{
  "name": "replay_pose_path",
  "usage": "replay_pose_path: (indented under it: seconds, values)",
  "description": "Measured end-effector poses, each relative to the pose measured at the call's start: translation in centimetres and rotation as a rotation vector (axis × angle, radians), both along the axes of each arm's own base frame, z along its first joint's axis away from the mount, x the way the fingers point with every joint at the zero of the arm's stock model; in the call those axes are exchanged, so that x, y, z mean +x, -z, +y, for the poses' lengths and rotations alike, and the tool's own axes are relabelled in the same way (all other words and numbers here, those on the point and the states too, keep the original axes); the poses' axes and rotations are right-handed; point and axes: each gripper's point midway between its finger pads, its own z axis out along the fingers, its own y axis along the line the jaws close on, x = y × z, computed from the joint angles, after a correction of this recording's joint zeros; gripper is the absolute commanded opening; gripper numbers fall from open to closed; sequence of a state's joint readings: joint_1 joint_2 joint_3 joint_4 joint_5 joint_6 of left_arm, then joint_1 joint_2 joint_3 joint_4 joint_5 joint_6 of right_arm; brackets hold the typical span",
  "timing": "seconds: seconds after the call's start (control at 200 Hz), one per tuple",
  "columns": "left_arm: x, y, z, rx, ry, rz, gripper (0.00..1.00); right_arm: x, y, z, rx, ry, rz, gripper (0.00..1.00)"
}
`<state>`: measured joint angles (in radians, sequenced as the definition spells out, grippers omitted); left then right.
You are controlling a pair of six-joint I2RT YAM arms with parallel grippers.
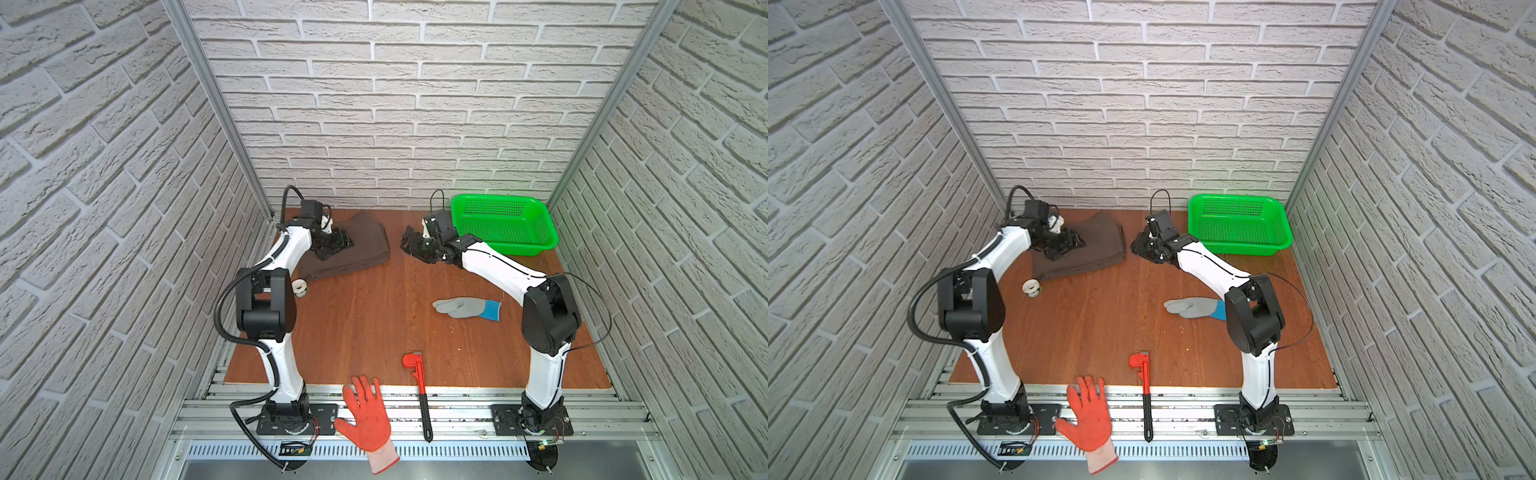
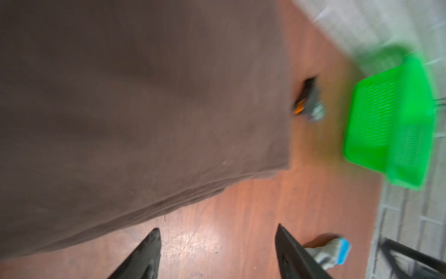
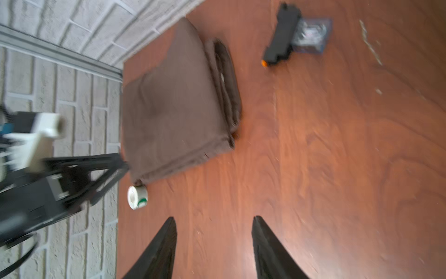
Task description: Fold and stack the trousers
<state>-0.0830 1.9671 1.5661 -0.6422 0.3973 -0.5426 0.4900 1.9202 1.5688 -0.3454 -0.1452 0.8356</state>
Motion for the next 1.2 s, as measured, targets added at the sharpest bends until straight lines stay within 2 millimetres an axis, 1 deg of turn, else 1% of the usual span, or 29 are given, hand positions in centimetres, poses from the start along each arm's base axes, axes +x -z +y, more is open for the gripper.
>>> replay_pose_path:
  seconds: [0.06, 0.135, 0.265, 0.345, 0.435, 0.495, 0.545, 0.65, 0.775, 0.915, 0.995, 1.05, 1.125, 1.17, 1.205]
  values:
    - [-1.6, 2.4, -0.8, 0.017, 0.011, 0.066, 0.83, -0.9, 0.7, -0.5, -0.018, -0.006, 0.014, 0.52]
    - [-3.1, 4.0, -1.6, 0.037, 0.019, 0.11, 0.9, -1.8, 1.3, -1.1, -0.04, -0.011, 0.025, 0.52]
    - [-4.1, 5.8, -2.2, 0.08, 0.01, 0.13, 0.91, -2.9, 1.8, -1.8, -0.065, -0.021, 0.035, 0.52]
    - [-4.1, 6.4, -1.5, 0.122, -0.012, 0.133, 0.9, -3.3, 2.0, -2.1, -0.076, -0.025, 0.039, 0.52]
    - [-3.1, 6.7, 0.4, 0.178, -0.055, 0.114, 0.9, -3.7, 2.0, -2.4, -0.089, -0.032, 0.043, 0.52]
    - [-2.1, 7.0, 2.2, 0.221, -0.086, 0.109, 0.9, -3.8, 1.9, -2.5, -0.094, -0.035, 0.042, 0.52]
    - [-0.9, 7.0, 3.8, 0.247, -0.112, 0.096, 0.9, -3.8, 1.7, -2.7, -0.1, -0.035, 0.04, 0.52]
    - [1.3, 6.9, 6.6, 0.261, -0.15, 0.074, 0.91, -3.9, 1.2, -3.3, -0.112, -0.033, 0.029, 0.52]
    - [4.2, 6.6, 8.9, 0.257, -0.171, 0.046, 0.92, -4.0, 0.1, -3.8, -0.109, -0.029, 0.008, 0.52]
    - [7.7, 6.2, 10.2, 0.257, -0.176, 0.01, 0.92, -4.2, -0.6, -4.8, -0.117, -0.021, -0.002, 0.52]
    - [8.9, 5.8, 10.2, 0.255, -0.173, 0.0, 0.93, -4.3, -0.7, -5.4, -0.122, -0.015, -0.003, 0.52]
    - [9.1, 5.6, 10.1, 0.252, -0.17, 0.001, 0.93, -4.4, -0.6, -5.9, -0.131, -0.01, 0.003, 0.52]
    - [8.9, 5.4, 10.0, 0.246, -0.165, 0.006, 0.93, -4.6, -0.6, -6.7, -0.147, -0.005, 0.005, 0.52]
    - [8.6, 5.3, 9.9, 0.245, -0.16, 0.007, 0.94, -4.7, -0.8, -7.2, -0.154, 0.0, 0.001, 0.52]
    - [7.9, 5.0, 9.8, 0.243, -0.156, 0.008, 0.94, -4.8, -1.1, -7.5, -0.161, 0.003, -0.006, 0.51]
